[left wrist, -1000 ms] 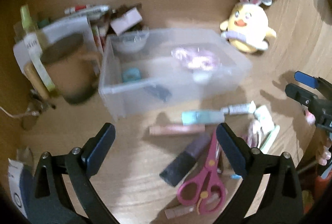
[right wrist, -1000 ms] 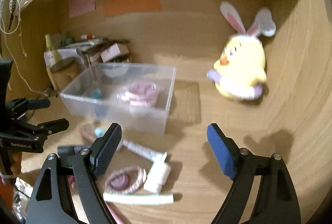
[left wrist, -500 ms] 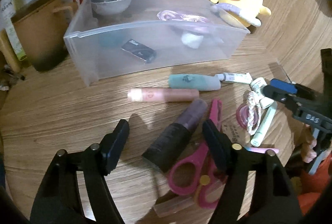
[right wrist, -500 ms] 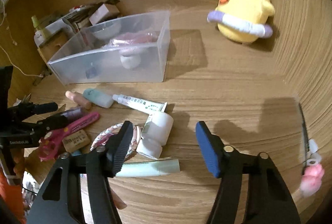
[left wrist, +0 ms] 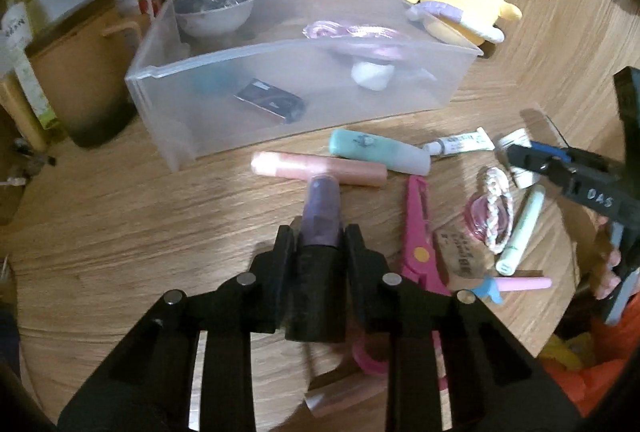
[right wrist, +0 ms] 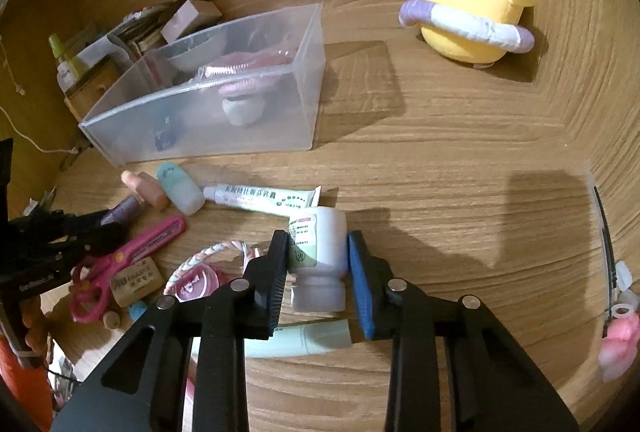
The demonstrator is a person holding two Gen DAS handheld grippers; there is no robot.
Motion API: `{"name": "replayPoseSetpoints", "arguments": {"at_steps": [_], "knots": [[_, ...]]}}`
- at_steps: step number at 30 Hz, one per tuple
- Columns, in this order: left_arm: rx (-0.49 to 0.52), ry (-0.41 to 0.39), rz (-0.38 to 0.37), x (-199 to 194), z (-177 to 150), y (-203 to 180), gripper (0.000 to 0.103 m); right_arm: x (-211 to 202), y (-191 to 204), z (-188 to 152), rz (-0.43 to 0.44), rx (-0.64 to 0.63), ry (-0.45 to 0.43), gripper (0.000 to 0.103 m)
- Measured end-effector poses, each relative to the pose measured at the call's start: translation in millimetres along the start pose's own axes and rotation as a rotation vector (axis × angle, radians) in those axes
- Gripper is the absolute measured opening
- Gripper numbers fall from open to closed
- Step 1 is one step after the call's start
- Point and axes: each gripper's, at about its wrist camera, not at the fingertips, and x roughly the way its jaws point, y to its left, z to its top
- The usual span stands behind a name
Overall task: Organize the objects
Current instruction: 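Grasp the white bottle with the right tool while the left tool grasps the dark purple cylinder, then place the bottle and cylinder into the clear box and open both tools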
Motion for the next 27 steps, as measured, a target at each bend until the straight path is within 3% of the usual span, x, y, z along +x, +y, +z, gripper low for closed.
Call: {"name": "replayPoseSetpoints", "arguments": {"at_steps": [11,18,23,27], "knots": [[-0.062,-0.160,0.017,-45,17,12,0.025,-32,1,30,0.004,-0.004,-0.133,0.027],[-0.098,-0.274,0.016,-72,46,20,0.025,-45,10,64,0.061,-0.005,-0.210,0.027],[-0.114,-0.307,0.006,-78,69,26,0.025,-51,23,84,0.088,-0.038,-0.254,0.027],[-0.128,-0.284,-0.026,-69,90,32,0.025,-47,32,95,0.095,-0.062,-0.268,0.027]]}}
